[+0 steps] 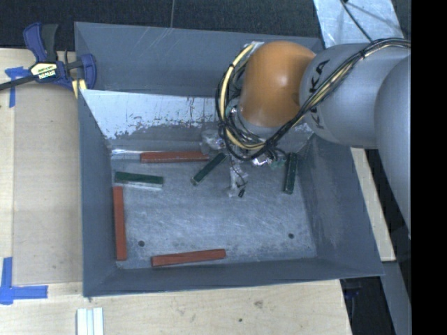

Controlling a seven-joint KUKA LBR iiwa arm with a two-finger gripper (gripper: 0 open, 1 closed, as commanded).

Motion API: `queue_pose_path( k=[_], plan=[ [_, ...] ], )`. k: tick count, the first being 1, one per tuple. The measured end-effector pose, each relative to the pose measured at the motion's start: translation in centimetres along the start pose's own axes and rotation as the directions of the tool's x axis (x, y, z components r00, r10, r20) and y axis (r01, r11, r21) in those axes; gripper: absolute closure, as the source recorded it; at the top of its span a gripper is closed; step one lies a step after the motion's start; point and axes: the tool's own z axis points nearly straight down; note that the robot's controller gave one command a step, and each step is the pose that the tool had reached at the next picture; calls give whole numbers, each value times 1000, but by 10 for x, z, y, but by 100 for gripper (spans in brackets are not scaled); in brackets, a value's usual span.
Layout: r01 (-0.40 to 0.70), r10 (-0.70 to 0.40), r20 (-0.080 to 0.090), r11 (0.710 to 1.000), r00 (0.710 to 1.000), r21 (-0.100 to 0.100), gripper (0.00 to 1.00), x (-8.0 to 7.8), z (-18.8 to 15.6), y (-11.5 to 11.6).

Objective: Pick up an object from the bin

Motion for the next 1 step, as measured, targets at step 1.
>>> queue_pose_path(
  k=[1],
  plan=[
    [-86,86,-7,996,996,-2,0,11,2,-4]
  ],
)
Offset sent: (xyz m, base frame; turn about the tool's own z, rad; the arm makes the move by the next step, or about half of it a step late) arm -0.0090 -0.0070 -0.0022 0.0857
